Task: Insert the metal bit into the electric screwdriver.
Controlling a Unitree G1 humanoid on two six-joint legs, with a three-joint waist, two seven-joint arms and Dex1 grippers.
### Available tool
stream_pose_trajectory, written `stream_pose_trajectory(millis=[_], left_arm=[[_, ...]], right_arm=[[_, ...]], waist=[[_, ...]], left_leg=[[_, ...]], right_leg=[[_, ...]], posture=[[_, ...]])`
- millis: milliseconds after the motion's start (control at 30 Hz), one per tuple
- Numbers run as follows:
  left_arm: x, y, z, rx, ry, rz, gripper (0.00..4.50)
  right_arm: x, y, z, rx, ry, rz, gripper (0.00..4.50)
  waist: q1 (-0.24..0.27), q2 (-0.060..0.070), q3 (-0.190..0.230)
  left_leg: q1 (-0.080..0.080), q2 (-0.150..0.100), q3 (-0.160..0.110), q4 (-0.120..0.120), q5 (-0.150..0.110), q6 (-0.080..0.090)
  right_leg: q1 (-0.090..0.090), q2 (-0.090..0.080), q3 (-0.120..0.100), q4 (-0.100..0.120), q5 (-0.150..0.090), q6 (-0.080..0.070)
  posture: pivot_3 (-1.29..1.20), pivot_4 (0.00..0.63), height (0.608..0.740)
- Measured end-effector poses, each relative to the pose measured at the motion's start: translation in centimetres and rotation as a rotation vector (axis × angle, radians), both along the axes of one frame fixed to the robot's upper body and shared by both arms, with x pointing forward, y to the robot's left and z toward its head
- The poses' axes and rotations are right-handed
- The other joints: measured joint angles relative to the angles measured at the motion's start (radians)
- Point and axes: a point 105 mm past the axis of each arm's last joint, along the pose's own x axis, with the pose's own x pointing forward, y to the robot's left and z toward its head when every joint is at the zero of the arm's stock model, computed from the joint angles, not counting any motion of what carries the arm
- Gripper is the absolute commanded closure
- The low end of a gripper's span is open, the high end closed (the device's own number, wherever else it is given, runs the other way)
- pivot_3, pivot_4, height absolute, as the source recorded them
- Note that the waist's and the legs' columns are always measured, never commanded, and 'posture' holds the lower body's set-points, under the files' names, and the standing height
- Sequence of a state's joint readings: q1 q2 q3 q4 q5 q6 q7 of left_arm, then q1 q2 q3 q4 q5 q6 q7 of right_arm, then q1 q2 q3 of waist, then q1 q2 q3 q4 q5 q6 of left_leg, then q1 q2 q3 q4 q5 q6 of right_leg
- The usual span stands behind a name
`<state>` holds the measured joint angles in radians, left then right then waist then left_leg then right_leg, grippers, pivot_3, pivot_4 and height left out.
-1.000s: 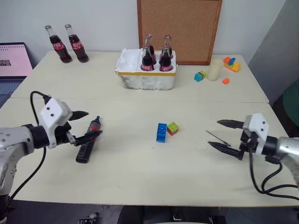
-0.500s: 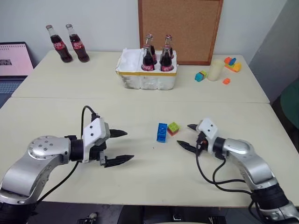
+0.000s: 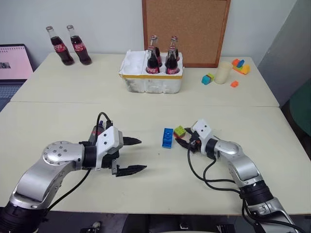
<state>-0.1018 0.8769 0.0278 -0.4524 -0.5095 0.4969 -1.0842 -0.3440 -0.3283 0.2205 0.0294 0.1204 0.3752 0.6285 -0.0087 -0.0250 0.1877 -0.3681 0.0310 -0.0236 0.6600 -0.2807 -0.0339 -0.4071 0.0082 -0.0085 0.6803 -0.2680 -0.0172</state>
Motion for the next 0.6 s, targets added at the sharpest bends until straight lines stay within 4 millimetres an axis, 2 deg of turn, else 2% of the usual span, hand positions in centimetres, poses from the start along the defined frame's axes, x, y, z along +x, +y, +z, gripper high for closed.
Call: stream_pose_trajectory(millis=[100, 267, 367, 400, 433, 500, 600], left_arm=[[0.2, 0.0, 0.1, -0.005, -0.004, 0.001, 0.00], [0.3, -0.8, 0.1, -0.030, 0.000, -0.029, 0.00], [0.5, -1.7, 0.4, -0.056, -0.013, -0.052, 0.00], [0.8, -2.7, 0.8, -0.093, -0.031, -0.068, 0.00], [0.8, -3.0, 0.9, -0.103, -0.035, -0.074, 0.00], [1.1, -4.3, 1.1, -0.135, -0.044, -0.094, 0.00], [1.8, -7.1, 1.9, -0.208, -0.080, -0.134, 0.00]], right_arm=[[0.0, 0.0, 0.0, 0.003, -0.005, -0.001, 3.07], [-0.1, -0.4, 0.6, 0.014, -0.038, -0.026, 3.06], [-0.1, -2.0, 1.8, 0.023, -0.084, -0.085, 3.06], [-0.2, -4.1, 2.4, 0.018, -0.113, -0.152, 3.06], [-0.2, -4.8, 2.7, 0.014, -0.120, -0.176, 3.06], [0.1, -7.7, 3.3, -0.001, -0.150, -0.288, 3.06], [0.7, -12.8, 3.9, -0.007, -0.185, -0.527, 3.06]], waist=[[0.000, 0.000, 0.000], [0.000, 0.000, 0.000], [0.004, 0.000, 0.000], [0.010, 0.001, 0.000], [0.011, 0.001, 0.000], [0.009, 0.000, 0.000], [0.007, 0.000, 0.000]], left_leg=[[0.000, 0.000, 0.000, 0.000, 0.000, 0.000], [0.000, 0.000, 0.000, 0.000, 0.000, 0.000], [-0.001, 0.000, 0.000, 0.001, 0.000, 0.000], [-0.002, 0.000, 0.000, 0.001, 0.000, 0.000], [-0.002, -0.001, 0.000, 0.001, 0.000, 0.000], [-0.003, -0.001, 0.000, 0.002, 0.000, 0.000], [-0.003, -0.003, 0.001, 0.002, 0.000, 0.000]], right_leg=[[0.000, 0.000, 0.000, 0.000, 0.000, 0.000], [0.000, 0.000, 0.000, 0.000, 0.000, 0.000], [0.000, 0.000, 0.000, 0.000, 0.000, 0.000], [0.000, -0.001, -0.001, 0.000, 0.000, 0.000], [0.000, -0.001, -0.001, 0.000, 0.000, 0.000], [0.000, -0.001, 0.000, -0.001, 0.001, 0.002], [0.000, -0.001, 0.001, -0.001, 0.002, 0.003]], posture=[[0.00, 0.150, 0.740], [0.00, 0.150, 0.740], [0.00, 0.150, 0.740], [0.00, 0.150, 0.740], [0.00, 0.150, 0.740], [0.00, 0.150, 0.740], [0.00, 0.150, 0.740]])
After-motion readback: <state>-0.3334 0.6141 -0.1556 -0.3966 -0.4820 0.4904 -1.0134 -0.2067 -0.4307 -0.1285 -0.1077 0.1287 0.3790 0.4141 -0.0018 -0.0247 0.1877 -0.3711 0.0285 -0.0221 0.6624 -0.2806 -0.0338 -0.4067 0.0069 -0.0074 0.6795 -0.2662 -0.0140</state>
